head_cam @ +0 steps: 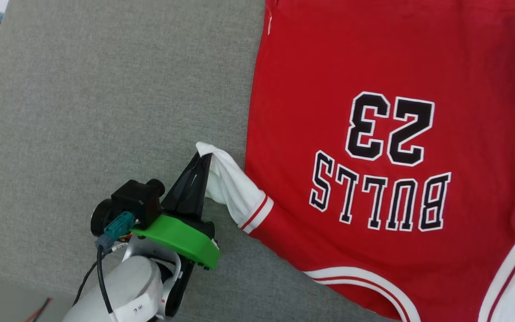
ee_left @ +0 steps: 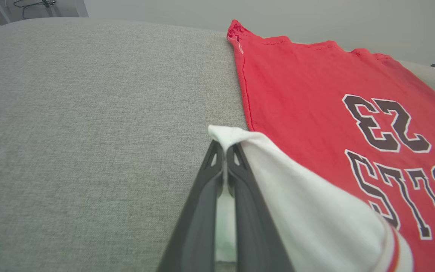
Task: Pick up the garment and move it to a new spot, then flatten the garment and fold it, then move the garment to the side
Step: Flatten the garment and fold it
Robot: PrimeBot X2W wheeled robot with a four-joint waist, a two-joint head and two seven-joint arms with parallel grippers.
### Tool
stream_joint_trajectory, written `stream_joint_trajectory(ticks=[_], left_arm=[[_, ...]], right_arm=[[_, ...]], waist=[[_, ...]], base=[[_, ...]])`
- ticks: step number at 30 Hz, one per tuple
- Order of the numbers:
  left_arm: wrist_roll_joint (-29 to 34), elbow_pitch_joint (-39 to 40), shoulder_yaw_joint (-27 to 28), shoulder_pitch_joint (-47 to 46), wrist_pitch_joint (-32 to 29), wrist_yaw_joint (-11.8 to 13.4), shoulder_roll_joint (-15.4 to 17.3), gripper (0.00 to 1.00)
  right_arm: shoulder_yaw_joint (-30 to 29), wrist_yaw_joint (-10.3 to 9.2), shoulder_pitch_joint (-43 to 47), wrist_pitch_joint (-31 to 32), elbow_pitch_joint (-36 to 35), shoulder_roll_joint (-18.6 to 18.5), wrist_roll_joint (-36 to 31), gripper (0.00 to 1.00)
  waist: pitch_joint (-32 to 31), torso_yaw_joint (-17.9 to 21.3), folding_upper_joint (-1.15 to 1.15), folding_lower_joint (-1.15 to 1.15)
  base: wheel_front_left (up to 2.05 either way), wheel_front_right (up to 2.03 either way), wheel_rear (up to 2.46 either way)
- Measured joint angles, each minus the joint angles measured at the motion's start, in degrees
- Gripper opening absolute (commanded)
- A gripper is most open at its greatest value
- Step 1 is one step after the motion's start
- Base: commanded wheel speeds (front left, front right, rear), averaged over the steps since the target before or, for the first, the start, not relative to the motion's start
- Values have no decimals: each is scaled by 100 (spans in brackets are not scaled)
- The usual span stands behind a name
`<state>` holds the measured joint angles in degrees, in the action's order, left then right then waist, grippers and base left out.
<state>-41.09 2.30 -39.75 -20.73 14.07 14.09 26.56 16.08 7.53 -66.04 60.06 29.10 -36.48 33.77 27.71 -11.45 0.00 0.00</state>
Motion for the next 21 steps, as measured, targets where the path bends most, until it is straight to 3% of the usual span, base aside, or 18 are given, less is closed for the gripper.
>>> stream_joint_trajectory(ticks=[8, 12, 13, 14, 15, 21], left_arm=[[166, 12, 24, -216, 11, -86, -207, 0], [254, -99, 66, -224, 53, -167, -219, 0], [259, -127, 82, -225, 53, -178, -229, 0], [266, -156, 101, -225, 54, -183, -235, 0], [266, -179, 120, -225, 54, -185, -237, 0], [271, -360, 247, -174, 58, -234, -240, 0]], right_arm=[[64, 0, -30, -74, 590, 69, -207, 100], [142, -3, 81, -29, 555, -131, -63, 100], [155, -2, 99, -23, 519, -190, -32, 85], [162, -2, 109, -23, 492, -226, -2, 29], [167, -2, 117, -24, 471, -241, 13, 0], [261, -2, 155, -500, 345, -153, 212, 0]], waist=[[581, -414, 0, 1], [734, -562, 0, 0], [749, -588, 0, 0], [754, -603, 0, 0], [751, -602, 0, 0], [582, -523, 0, 0]], base=[[0, 0, 0], [0, 0, 0], [0, 0, 0], [0, 0, 0], [0, 0, 0], [0, 0, 0]])
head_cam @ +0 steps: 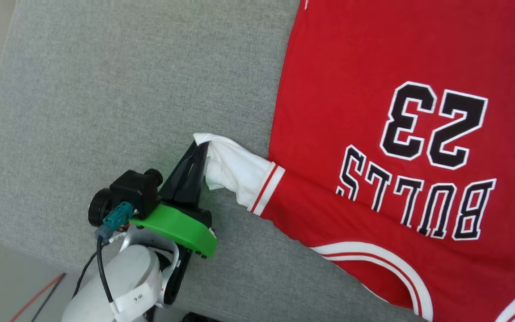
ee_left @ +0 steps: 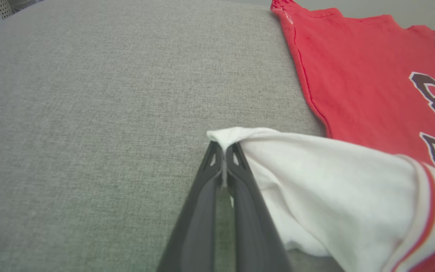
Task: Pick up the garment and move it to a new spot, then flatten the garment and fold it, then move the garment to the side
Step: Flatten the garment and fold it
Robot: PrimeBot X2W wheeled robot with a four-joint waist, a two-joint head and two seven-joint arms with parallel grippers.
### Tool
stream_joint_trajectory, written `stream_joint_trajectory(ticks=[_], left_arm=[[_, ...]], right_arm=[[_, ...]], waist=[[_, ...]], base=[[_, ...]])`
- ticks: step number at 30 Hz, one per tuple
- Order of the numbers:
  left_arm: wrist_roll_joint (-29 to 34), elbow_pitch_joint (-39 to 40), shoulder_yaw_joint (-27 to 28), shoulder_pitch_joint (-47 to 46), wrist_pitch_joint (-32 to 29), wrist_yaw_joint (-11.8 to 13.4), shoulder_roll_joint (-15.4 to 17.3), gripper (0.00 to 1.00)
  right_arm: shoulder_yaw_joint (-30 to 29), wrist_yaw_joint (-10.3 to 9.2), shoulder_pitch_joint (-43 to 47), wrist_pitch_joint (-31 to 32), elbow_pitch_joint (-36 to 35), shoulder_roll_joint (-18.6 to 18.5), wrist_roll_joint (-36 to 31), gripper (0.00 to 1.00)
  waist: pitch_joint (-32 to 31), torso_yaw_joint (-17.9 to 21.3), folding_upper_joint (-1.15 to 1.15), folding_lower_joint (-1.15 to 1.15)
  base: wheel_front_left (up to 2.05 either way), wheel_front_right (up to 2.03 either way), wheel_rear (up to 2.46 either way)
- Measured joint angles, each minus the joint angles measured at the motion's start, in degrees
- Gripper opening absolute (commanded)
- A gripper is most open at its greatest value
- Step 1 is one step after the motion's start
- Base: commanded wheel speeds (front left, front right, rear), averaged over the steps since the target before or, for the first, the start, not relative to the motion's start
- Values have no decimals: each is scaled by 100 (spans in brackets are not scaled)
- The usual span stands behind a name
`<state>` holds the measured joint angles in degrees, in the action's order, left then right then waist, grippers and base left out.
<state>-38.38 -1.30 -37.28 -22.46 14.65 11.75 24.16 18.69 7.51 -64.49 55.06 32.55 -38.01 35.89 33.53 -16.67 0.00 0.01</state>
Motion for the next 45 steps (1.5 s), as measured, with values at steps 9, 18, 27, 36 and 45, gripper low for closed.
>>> stream_joint_trajectory(ticks=[9, 18, 27, 36, 45], left_arm=[[-15, -98, 148, 548, 1, 11, 168, 0], [-107, 19, 325, 1228, 1, 257, 463, 0], [-300, 279, 502, 1723, -8, 491, 737, 0], [-296, 438, 486, 1746, -67, 581, 801, 0], [-276, 500, 437, 1741, -160, 624, 814, 0]], right_arm=[[739, 2, 510, -631, -855, -570, 715, 0], [814, 2, 2597, -1477, -2196, -1695, 1682, 0], [-10, 2, 5373, -2067, -2599, -1884, 2148, 0], [-318, 2, 7276, -2168, -2601, -877, 2093, 0], [-1254, 2, 7050, -2436, -3106, -603, 1543, 100]], waist=[[-675, 278, 0, 0], [-1437, 681, 0, -1], [-1995, 1210, 0, -1], [-2166, 1471, 0, -1], [-2195, 1473, 0, -1]], base=[[0, 0, 0], [0, 0, 0], [0, 0, 0], [0, 0, 0], [0, 0, 0]])
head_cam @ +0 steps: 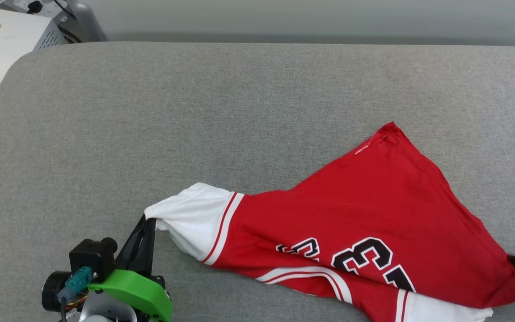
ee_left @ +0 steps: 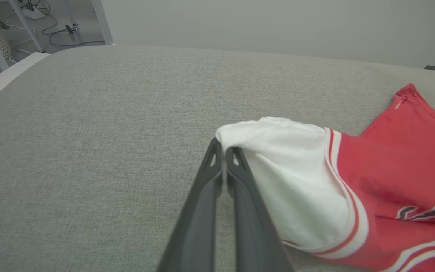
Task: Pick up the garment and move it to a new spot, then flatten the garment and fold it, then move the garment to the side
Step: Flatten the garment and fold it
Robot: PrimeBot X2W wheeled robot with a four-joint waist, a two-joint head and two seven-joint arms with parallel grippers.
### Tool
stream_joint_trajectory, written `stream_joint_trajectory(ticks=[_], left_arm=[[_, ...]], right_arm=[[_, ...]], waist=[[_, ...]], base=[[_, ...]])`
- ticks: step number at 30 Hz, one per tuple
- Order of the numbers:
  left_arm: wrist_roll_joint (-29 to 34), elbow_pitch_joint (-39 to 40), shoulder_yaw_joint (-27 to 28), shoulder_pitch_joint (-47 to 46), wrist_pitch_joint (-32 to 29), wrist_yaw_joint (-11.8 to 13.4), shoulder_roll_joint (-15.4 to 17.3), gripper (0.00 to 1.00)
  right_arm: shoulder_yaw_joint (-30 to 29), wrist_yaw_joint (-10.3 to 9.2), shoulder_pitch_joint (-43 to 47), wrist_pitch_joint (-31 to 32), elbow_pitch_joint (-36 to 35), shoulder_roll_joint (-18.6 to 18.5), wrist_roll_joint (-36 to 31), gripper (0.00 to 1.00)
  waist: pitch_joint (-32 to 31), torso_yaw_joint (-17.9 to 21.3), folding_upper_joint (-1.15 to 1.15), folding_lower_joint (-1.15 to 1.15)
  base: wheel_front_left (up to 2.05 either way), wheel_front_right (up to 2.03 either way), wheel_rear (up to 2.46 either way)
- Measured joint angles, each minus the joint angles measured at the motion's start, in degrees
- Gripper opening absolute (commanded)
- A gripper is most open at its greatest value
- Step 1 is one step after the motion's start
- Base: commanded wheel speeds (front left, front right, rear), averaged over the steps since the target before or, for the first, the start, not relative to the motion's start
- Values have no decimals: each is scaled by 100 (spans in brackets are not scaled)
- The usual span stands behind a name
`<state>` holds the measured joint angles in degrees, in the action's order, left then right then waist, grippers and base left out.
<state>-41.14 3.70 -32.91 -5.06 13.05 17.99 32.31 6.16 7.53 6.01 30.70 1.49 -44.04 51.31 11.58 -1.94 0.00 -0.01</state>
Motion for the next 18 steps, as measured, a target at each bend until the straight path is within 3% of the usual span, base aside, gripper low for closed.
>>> stream_joint_trajectory(ticks=[4, 8, 13, 18], left_arm=[[35, 75, -38, -31, -13, 15, 0, 0], [88, 109, -81, -179, -32, 13, -19, 0], [212, 103, -162, -449, -32, -21, -109, 0], [305, 63, -246, -727, -30, -114, -261, 0]], right_arm=[[-469, 0, -544, 116, -661, -201, -157, 100], [-474, 0, -1349, 571, -1140, -338, -279, 100], [221, 0, -2602, 1240, -1096, -246, -493, 100], [1127, 0, -3829, 1853, -316, 157, -730, 100]], waist=[[58, -56, 0, 0], [187, -142, 0, 0], [385, -295, 0, 0], [619, -484, 0, 0]], base=[[0, 0, 0], [0, 0, 0], [0, 0, 0], [0, 0, 0]])
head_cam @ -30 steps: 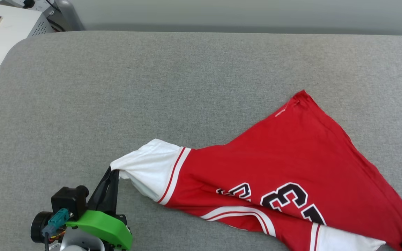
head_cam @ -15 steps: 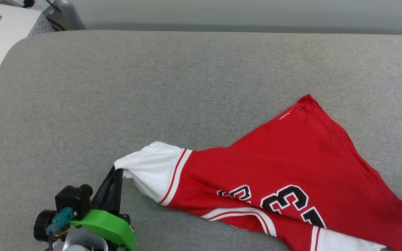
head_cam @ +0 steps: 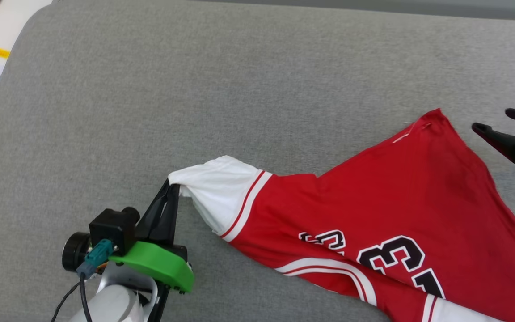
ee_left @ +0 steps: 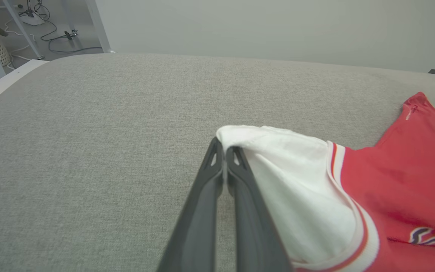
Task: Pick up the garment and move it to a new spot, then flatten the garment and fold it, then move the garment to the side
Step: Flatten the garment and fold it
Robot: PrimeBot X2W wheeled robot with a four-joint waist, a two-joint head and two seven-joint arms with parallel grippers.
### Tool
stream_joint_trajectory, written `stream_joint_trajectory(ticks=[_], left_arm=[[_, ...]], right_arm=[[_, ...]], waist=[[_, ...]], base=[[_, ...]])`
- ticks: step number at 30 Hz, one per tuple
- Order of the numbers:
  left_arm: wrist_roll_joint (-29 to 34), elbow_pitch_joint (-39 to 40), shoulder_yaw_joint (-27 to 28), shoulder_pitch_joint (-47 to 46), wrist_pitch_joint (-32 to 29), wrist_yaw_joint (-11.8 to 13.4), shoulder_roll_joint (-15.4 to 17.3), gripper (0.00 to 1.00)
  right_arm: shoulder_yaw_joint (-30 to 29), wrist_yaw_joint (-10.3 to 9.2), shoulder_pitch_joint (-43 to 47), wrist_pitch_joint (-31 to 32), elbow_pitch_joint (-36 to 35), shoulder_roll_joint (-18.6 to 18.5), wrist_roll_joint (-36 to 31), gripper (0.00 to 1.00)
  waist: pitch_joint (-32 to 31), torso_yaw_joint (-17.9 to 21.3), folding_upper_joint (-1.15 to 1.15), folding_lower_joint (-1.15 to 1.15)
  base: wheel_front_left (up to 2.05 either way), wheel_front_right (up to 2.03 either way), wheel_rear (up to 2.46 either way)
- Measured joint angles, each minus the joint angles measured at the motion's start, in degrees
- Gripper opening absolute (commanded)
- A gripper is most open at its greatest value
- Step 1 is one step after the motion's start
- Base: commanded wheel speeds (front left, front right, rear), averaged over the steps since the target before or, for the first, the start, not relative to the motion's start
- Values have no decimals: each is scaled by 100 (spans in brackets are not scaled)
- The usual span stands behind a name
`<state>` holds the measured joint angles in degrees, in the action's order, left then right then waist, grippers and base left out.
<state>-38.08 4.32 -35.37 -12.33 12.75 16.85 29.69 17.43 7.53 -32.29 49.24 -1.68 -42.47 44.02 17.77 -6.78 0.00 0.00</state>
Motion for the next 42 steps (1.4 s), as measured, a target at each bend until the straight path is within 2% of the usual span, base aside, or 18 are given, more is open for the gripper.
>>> stream_joint_trajectory(ticks=[6, 12, 17, 18, 19, 26, 32, 38, 42], left_arm=[[66, -77, -89, -298, 13, -109, -182, 0], [81, -246, -113, -488, 68, -232, -323, 0], [81, -420, -100, -545, 91, -303, -410, 0], [81, -455, -96, -546, 92, -309, -421, 0], [81, -488, -90, -546, 105, -326, -424, 0], [82, -753, -18, -595, 140, -452, -399, 0], [142, -732, 102, -946, 73, -510, -122, 0], [370, -425, 270, -1736, -312, -599, 243, 0], [471, -382, 358, -2700, -689, -804, 365, 0]], right_arm=[[760, 0, -971, 124, 1230, 354, -286, 100], [1339, 0, -1395, -197, 2287, 568, -377, 100], [1940, -5, -1506, -245, 2491, 359, -244, 100], [2004, -5, -1530, -309, 2492, 315, -162, 18], [2052, -5, -1540, -413, 2492, 281, -109, 0], [2258, -2, -1554, -1514, 2473, 266, 287, 0], [2145, -1, -1538, -2392, 1985, 82, 472, 0], [1778, 0, -1531, -2718, 1438, -129, 569, 0], [1507, 0, -1730, -2784, 1296, -105, 514, 0]], waist=[[297, -227, 0, 0], [610, -431, 0, 0], [762, -538, 0, 0], [770, -543, 0, 0], [769, -540, 0, 0], [540, -440, 0, 0], [122, -276, 0, 0], [-242, -24, 0, 0], [-316, 198, 0, 0]], base=[[0, 0, 0], [0, 0, 0], [0, 0, 0], [0, 0, 0], [0, 0, 0], [0, 0, 0], [0, 0, 0], [0, 0, 0], [0, 0, 0]])
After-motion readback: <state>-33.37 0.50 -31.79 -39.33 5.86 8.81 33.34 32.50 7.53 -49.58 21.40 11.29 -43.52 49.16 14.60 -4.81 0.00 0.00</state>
